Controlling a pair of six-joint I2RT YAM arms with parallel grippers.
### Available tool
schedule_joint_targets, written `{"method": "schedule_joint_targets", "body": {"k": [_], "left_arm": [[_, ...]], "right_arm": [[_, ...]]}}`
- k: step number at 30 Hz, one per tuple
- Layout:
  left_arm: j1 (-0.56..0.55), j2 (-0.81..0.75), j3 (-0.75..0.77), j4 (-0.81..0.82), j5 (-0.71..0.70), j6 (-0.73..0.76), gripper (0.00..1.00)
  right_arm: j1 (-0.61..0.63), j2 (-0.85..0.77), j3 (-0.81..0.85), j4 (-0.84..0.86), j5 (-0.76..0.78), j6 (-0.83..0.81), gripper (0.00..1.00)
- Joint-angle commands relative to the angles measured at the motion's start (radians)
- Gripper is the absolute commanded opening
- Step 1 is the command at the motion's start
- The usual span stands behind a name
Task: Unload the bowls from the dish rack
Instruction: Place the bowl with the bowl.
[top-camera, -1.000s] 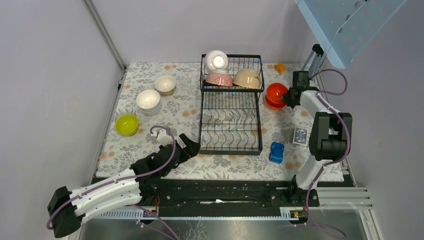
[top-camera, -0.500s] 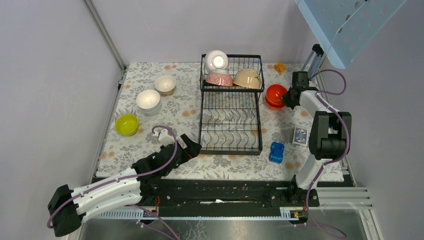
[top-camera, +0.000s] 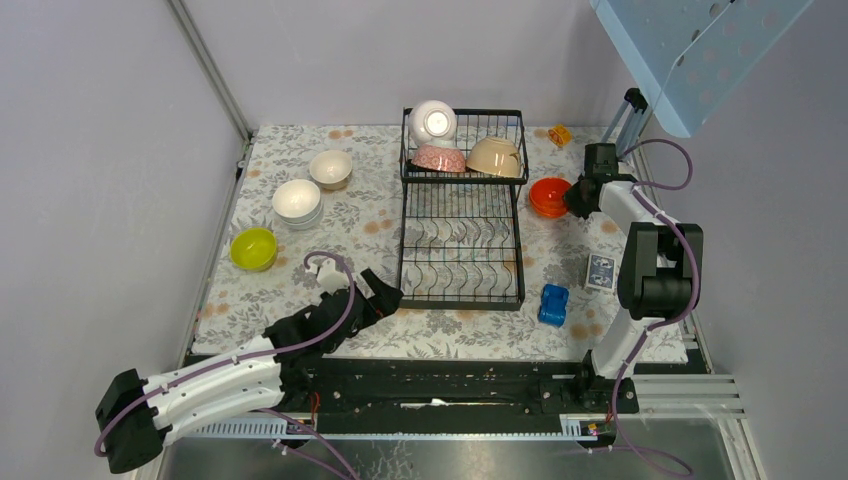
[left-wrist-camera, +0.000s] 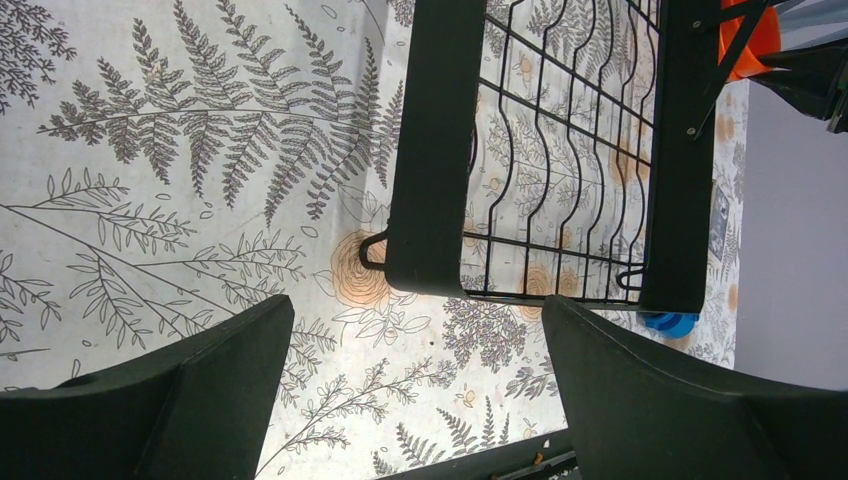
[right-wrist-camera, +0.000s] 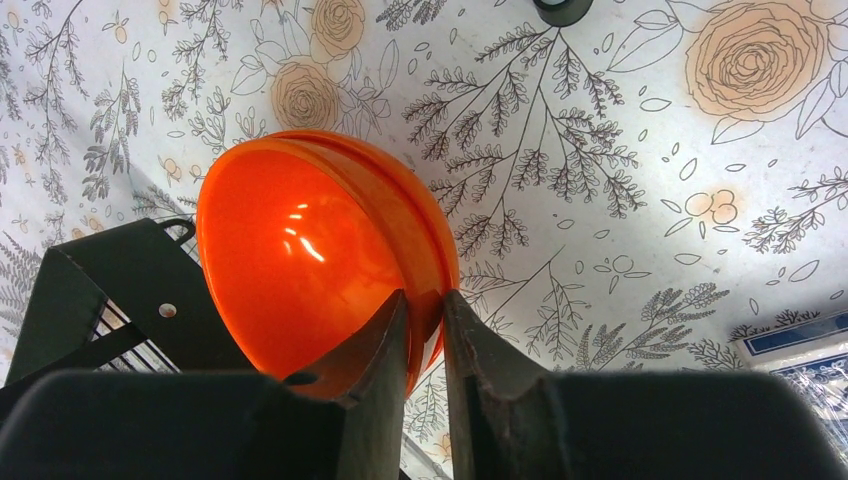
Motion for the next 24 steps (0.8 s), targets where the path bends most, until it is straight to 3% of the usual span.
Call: {"method": "schedule_joint_targets", "body": {"k": [1,13,24], "left_arm": [[-0.002,-0.007,-0.007,0.044,0.008,-0.011,0.99],[-0.002,-0.010,-0.003,0.045,0.017,-0.010,0.99],[-0.002,-0.029,-0.012,0.035,0.031,-0.015,0.99]], "right_arm": [[-0.003,-0.009,-0.001,0.009,0.007,-0.005,0.27],[-0.003,-0.074,-0.005,-0.018,0.008,-0.021,0.41],[-0.003,-0.101,-0.041,-0.015,0.026,-0.050,0.37]]}}
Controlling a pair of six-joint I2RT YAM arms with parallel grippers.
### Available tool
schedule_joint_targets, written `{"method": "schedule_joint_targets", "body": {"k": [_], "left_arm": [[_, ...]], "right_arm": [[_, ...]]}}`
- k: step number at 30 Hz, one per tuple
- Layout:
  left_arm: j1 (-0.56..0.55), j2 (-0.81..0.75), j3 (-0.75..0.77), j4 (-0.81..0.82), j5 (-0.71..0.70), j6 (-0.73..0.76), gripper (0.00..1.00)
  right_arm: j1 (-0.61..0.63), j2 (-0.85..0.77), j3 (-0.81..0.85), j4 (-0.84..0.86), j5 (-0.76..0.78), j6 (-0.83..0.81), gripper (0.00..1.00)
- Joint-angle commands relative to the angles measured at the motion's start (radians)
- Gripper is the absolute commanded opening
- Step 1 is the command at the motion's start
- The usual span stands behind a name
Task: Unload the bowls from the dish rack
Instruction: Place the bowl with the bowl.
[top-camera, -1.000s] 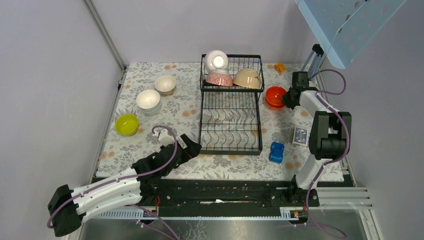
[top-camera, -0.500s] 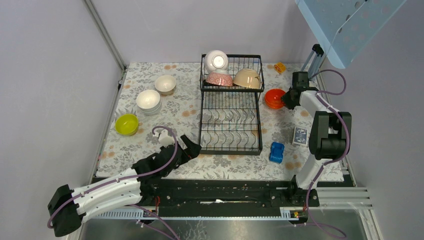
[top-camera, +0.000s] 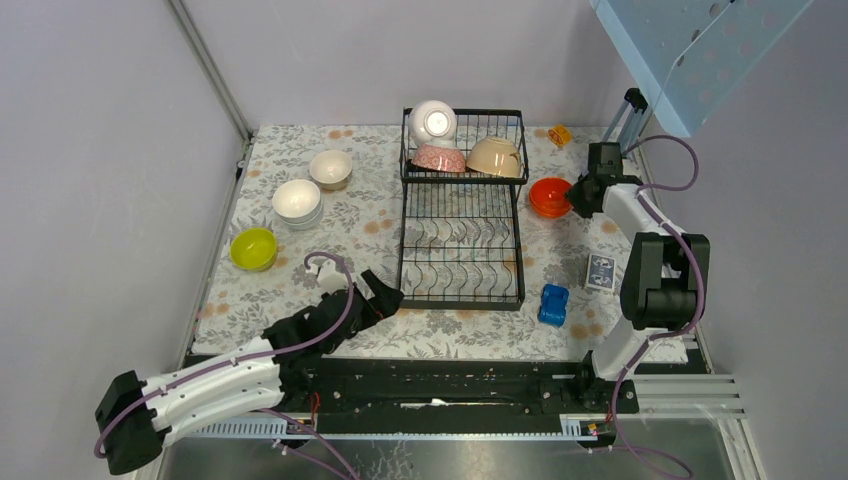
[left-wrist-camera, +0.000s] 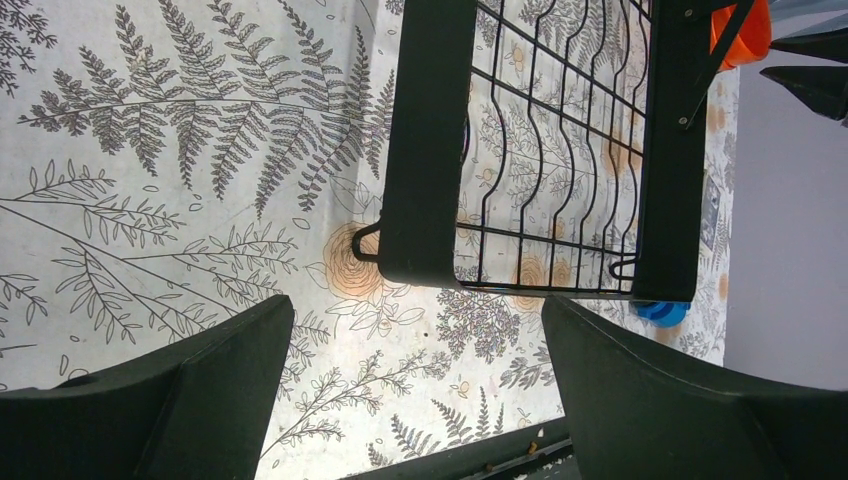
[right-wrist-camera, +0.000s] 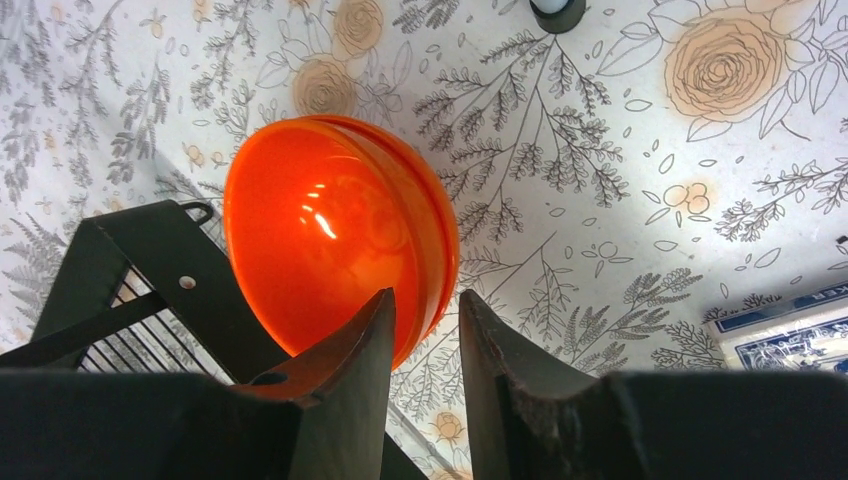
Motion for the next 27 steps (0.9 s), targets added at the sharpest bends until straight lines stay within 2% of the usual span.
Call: {"method": "schedule_joint_targets", "body": {"k": [1,6,12,16,18,23,27], "left_arm": [[-0.002,-0.021,-0.008,0.034,0.008,-0.015,0.99],[-0.002,-0.034,-0.008,0.023,0.001,-0.010,0.99],[-0.002,-0.040,-0.016,0.025,-0.006,-0.010,0.99],[-0.002,-0.033,-0.015,0.030,-0.001,-0.012,0.99],[-0.002,-0.033,-0.014,0.028,0.002,-0.012,0.99],[-0.002,-0.040,-0.018,0.023,0.003,-0.016,0.99],[-0.002,-0.041,-0.018,0.024,0.002,-0.015,0.99]], "right_arm": [[-0.003,-0.027,-0.027,-0.004,0.020,-0.017,0.37],[-0.003,-0.006,-0.025,-0.002,0.020,-0.021,0.36],[-0.004,-0.009,-0.037,0.015,0.008,-0.022,0.25],[-0.004,-0.005,-0.034,0.016,0.004,-0.022,0.22],[-0.003,-0.002,-0.032,0.015,0.003,-0.021,0.24],[-0.003,-0.004,-0.034,0.014,0.009,-0.020,0.34],[-0.003,0.000,-0.026,0.012,0.016,-0.024,0.36]]}}
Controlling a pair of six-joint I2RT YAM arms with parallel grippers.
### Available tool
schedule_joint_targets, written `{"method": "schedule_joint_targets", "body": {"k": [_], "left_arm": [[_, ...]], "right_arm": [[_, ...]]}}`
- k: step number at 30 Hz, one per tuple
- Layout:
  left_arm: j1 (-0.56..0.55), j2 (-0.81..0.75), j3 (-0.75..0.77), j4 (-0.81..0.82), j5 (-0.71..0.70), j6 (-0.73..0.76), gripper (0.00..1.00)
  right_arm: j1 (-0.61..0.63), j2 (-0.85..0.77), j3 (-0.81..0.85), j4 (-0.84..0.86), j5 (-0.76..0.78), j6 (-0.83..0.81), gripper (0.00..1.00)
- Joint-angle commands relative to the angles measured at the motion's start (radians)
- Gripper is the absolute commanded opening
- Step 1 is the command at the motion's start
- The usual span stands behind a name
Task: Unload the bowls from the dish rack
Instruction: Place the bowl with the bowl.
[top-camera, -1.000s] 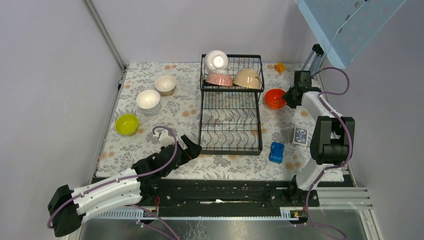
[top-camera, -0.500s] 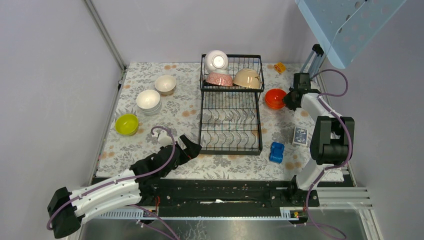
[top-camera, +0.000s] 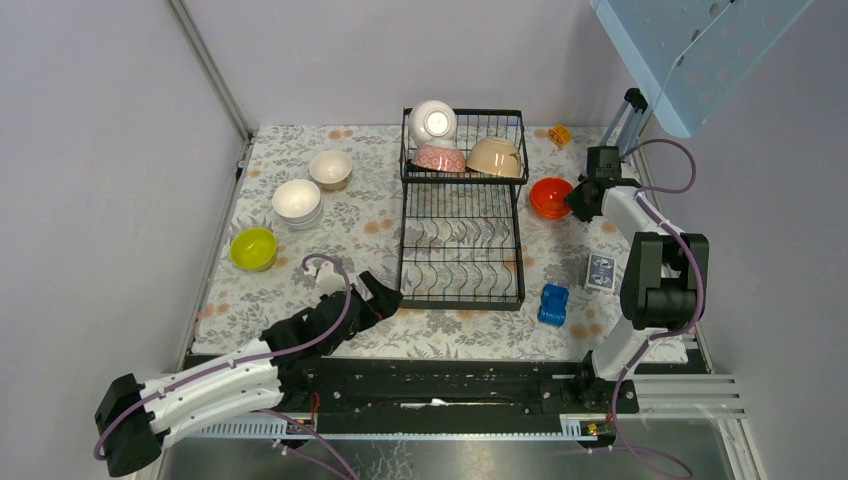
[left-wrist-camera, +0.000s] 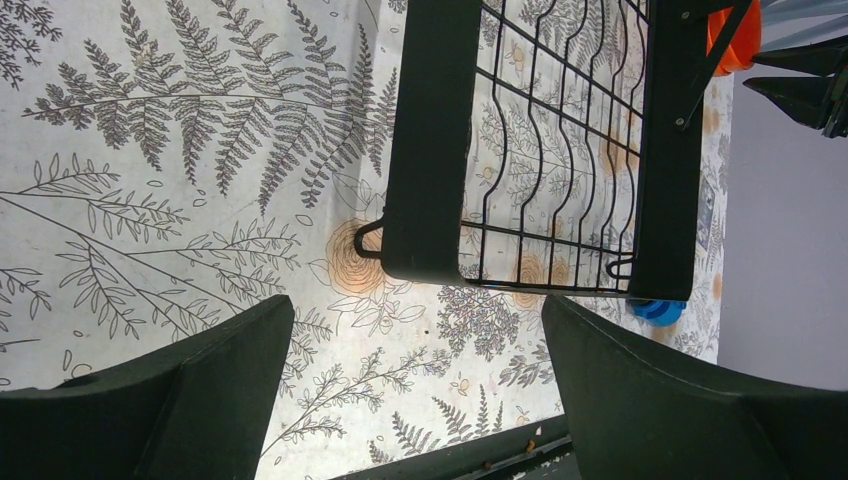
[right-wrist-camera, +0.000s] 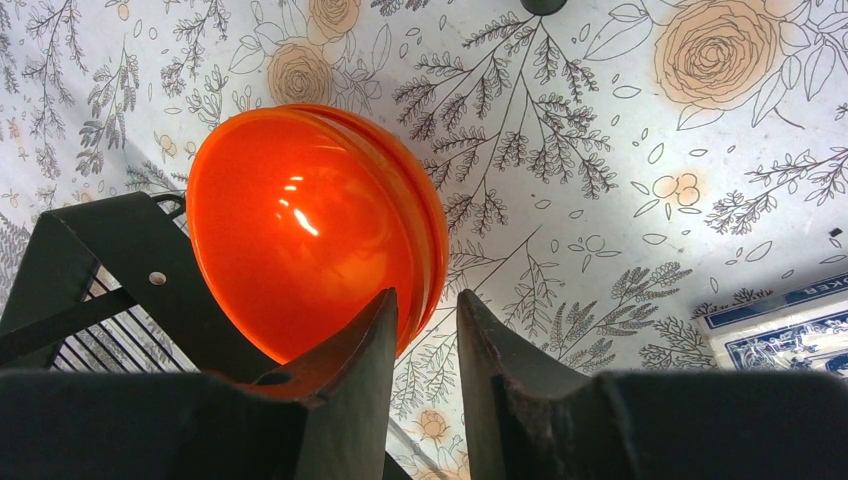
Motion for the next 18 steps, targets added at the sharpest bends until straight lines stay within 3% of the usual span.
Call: {"method": "schedule_joint_targets", "body": {"k": [1,9,18], "left_arm": [[-0.003,-0.009,-0.005,0.029,0.000,-0.004,0.99],[-0.002,-0.008,-0.007,0.027,-0.005,0.000,0.99],[-0.002,-0.001,-0.005,0.033,-0.007,0.002,0.99]], "right_arm": [[-0.003,0.002,0.010,0.002,0.018,-0.014,0.36],[-0.004,0.030,0.023,-0.001,0.017,-0.018,0.34],[-0.004,0.020,0.020,0.012,-0.006,-0.011,0.19]]}}
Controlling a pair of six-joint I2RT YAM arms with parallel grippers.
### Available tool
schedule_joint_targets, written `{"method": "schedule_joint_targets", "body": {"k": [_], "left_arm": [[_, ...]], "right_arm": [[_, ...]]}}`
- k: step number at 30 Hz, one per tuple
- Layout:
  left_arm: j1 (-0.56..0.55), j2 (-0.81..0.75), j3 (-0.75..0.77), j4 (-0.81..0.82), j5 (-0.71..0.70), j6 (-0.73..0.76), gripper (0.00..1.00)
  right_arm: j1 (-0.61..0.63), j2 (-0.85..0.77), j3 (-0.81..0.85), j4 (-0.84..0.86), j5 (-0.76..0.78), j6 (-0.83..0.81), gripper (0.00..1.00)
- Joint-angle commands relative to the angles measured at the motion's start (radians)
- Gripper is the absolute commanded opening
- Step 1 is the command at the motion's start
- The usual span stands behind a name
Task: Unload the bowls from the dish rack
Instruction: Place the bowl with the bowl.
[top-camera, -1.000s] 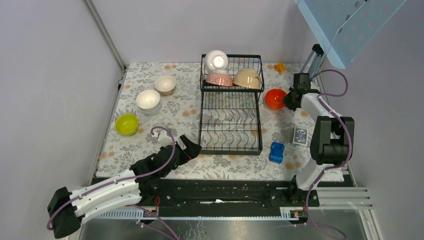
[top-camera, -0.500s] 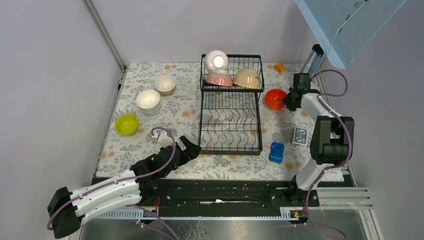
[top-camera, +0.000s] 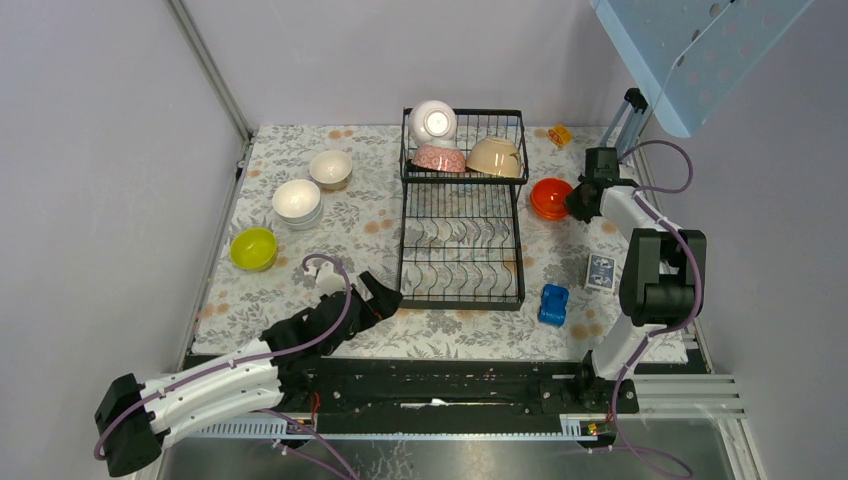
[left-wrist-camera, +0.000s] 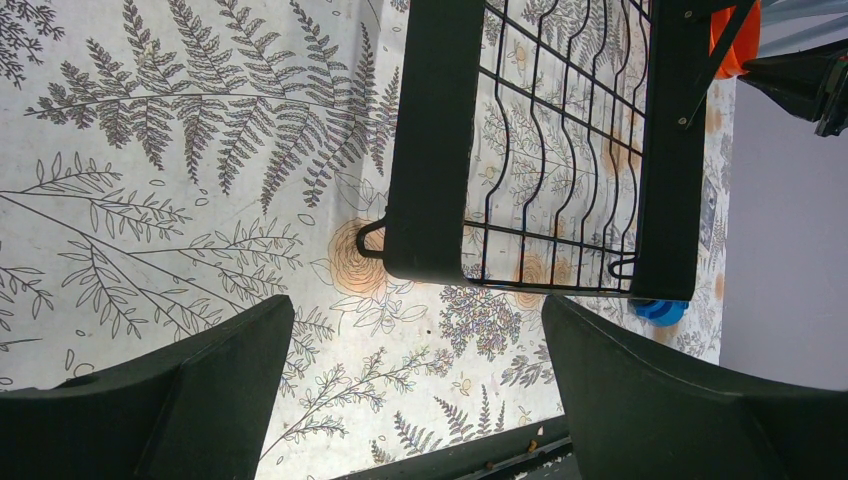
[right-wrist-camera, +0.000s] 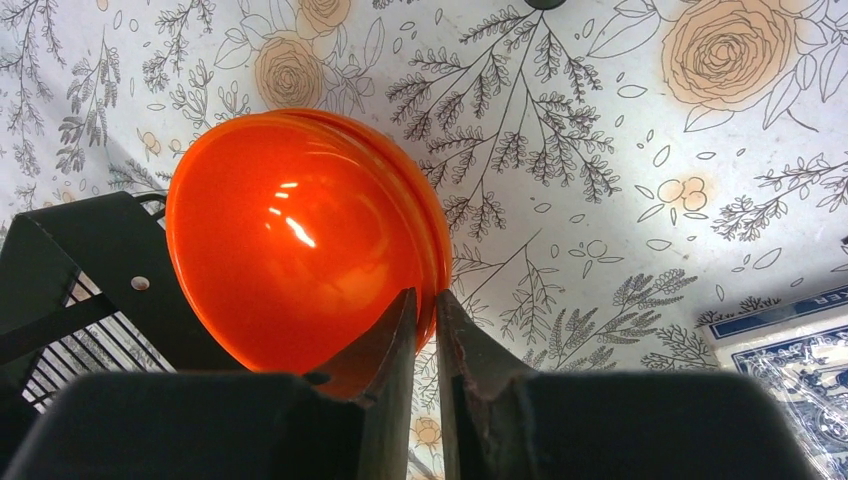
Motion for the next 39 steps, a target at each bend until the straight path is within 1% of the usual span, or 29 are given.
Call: {"method": "schedule_joint_targets", "body": {"k": [1,4,7,10,18,22,26,30,31,36,39], "left_arm": [[-0.002,0.001,0.000,0.033,-0.006,0.001,0.99],[-0.002,0.004,0.004,0.031,-0.006,0.001,0.99],[-0.002,0.005,0.005,0.033,-0.005,0.001,0.99],[-0.002,0.008,0.006,0.033,-0.005,0.003,0.99],[-0.002,0.015,0.006,0.038,-0.005,0.004,0.99],[-0.002,0.011,0.007,0.034,-0.008,0.008,0.99],[-0.002,-0.003,0.029,0.010,-0.039,0.035,0.99],[-0.002,-0.028,0.081,-0.051,-0.097,0.081,0.99],[-0.002,-0.036,0.095,-0.067,-0.115,0.095,0.99],[-0.003,-0.057,0.140,-0.105,-0.158,0.153,0.99],[-0.002,-0.057,0.158,-0.108,-0.168,0.184,0.99]], "right_arm": [[-0.003,-0.004,0.018,0.008,-0.009,-0.002,0.18],[-0.002,-0.005,0.018,0.011,-0.021,0.002,0.14],[-0.003,-0.006,0.016,0.014,-0.026,0.006,0.13],[-0.004,-0.006,0.013,0.016,-0.027,0.005,0.15],[-0.003,-0.053,0.002,0.018,-0.042,0.001,0.43],[-0.002,-0.110,-0.013,0.026,-0.070,-0.003,0.51],[0.005,-0.204,-0.054,0.043,-0.129,-0.004,0.58],[0.036,-0.334,-0.118,0.036,-0.128,-0.026,0.60],[0.037,-0.374,-0.150,0.047,-0.126,-0.025,0.60],[0.141,-0.601,-0.353,0.104,-0.141,-0.004,0.65],[0.204,-0.753,-0.512,0.134,-0.172,0.023,0.71]]}}
